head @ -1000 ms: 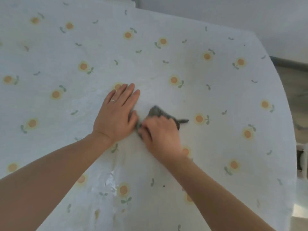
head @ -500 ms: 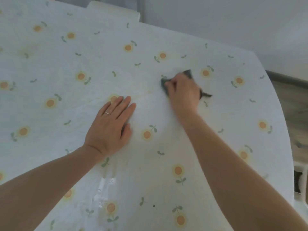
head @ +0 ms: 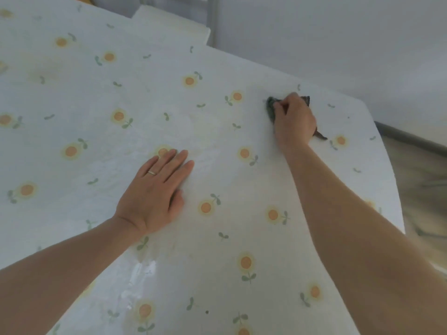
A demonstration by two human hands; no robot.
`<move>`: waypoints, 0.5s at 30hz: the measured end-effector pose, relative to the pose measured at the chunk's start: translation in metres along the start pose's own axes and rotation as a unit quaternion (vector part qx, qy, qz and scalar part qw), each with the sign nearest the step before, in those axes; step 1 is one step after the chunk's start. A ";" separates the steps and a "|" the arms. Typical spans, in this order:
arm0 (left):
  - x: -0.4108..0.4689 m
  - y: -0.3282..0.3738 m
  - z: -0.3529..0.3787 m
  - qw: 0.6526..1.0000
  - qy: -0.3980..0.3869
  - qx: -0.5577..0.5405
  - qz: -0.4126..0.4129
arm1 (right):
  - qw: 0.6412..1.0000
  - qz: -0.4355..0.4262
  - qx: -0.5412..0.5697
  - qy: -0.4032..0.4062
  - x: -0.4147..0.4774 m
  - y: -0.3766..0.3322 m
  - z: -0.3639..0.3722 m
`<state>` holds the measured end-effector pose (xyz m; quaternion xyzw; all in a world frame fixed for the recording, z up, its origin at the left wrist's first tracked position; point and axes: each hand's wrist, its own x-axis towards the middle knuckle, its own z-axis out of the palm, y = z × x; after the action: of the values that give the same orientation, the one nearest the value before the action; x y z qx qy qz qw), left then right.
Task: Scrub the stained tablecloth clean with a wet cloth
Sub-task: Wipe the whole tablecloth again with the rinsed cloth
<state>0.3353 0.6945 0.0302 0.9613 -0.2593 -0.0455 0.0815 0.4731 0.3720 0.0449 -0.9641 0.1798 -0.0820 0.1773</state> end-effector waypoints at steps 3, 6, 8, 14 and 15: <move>-0.001 0.002 0.000 1.000 -0.007 0.005 -0.004 | 0.995 -0.081 0.017 -0.046 -0.033 -0.058 0.017; 0.001 0.002 -0.002 1.000 -0.009 0.008 0.003 | 0.958 -0.254 0.051 -0.121 -0.120 -0.080 0.016; 0.000 0.003 -0.003 1.000 -0.010 0.005 0.003 | 0.939 -0.310 0.075 -0.126 -0.151 -0.055 0.007; 0.000 0.001 -0.002 1.000 0.004 -0.007 0.012 | 0.984 -0.164 0.001 -0.066 -0.041 0.008 -0.008; 0.000 0.001 -0.003 1.000 0.005 -0.010 0.013 | 0.994 -0.104 -0.017 -0.036 -0.008 0.008 -0.006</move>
<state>0.3354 0.6939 0.0332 0.9573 -0.2706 -0.0424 0.0926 0.4616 0.3663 0.0468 -0.9828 0.0732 -0.0624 0.1578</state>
